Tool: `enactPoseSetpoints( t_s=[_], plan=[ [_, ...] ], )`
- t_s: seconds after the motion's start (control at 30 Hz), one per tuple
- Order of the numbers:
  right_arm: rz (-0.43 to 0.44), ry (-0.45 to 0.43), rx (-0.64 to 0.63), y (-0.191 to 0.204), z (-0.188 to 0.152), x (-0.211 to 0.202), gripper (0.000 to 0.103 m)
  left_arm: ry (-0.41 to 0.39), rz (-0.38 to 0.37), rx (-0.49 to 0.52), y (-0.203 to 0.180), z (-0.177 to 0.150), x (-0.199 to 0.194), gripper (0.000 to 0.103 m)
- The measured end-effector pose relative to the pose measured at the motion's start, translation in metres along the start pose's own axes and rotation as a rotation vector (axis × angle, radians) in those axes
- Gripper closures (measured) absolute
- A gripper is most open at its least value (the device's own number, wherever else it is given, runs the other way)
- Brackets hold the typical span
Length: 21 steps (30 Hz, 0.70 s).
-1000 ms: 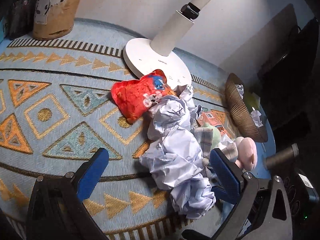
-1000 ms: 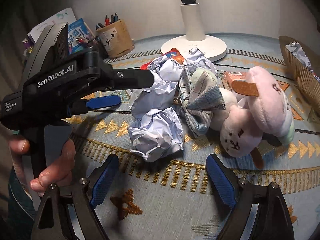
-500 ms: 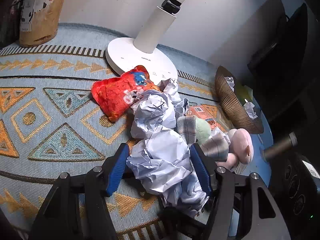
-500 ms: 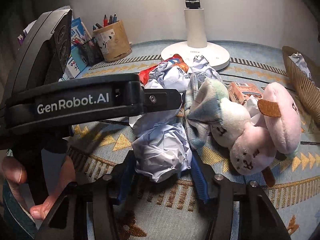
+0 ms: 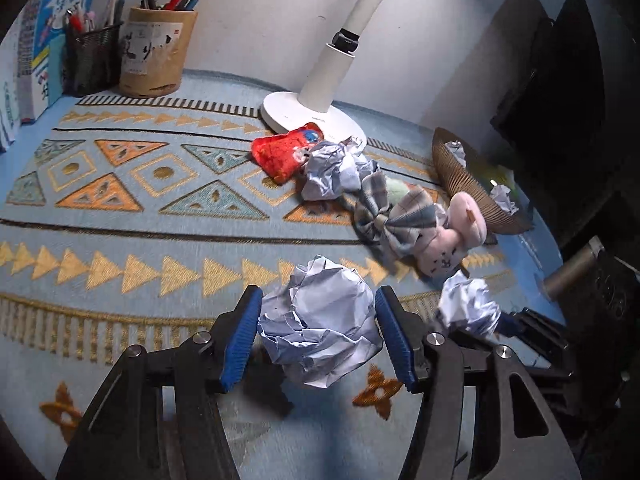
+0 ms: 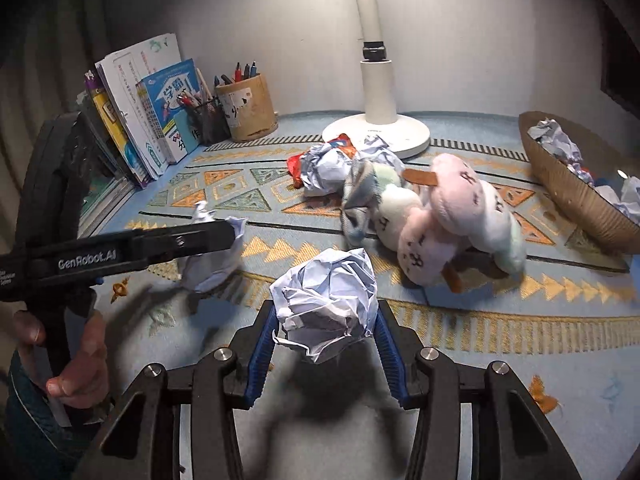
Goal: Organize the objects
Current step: 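Grasp a paper ball with the left tool while the right grasps another, then carry both paper balls to the glass bowl and open both tools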
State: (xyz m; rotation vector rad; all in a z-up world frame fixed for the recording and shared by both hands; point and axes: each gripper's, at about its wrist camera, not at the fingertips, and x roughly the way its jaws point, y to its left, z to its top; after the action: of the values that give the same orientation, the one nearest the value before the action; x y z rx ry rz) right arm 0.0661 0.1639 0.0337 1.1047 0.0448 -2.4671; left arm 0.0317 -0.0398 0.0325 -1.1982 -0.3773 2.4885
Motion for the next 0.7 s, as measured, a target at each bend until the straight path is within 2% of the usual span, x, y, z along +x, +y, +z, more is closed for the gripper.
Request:
enactPoseSetpoints(
  t_s=[0.1, 0.23, 0.3, 0.33, 0.5, 0.57, 0.7],
  plan=[
    [-0.023, -0.002, 0.004, -0.010, -0.008, -0.008, 0.056, 0.021, 0.022, 0.018, -0.001, -0.012, -0.001, 0.047],
    [-0.070, 0.001, 0.002, -0.018, -0.018, -0.015, 0.056, 0.003, 0.050, 0.048, -0.007, -0.019, -0.005, 0.044],
    [-0.063, 0.018, 0.013, -0.022, -0.022, -0.014, 0.056, 0.007, 0.069, 0.066, -0.011, -0.020, -0.004, 0.041],
    [-0.060, 0.026, 0.020, -0.023, -0.023, -0.012, 0.056, 0.011, 0.079, 0.074, -0.012, -0.022, -0.003, 0.035],
    [-0.050, 0.037, 0.025, -0.025, -0.028, -0.011, 0.055, 0.045, 0.092, 0.073, -0.012, -0.030, 0.000, 0.032],
    [-0.046, 0.053, 0.033, -0.026, -0.028, -0.008, 0.043, 0.045, 0.093, 0.067, -0.010, -0.030, 0.000, 0.032],
    [-0.021, 0.064, 0.059, -0.029, -0.028, -0.007, 0.036, 0.066, 0.096, 0.064, -0.011, -0.031, 0.003, 0.031]
  ],
)
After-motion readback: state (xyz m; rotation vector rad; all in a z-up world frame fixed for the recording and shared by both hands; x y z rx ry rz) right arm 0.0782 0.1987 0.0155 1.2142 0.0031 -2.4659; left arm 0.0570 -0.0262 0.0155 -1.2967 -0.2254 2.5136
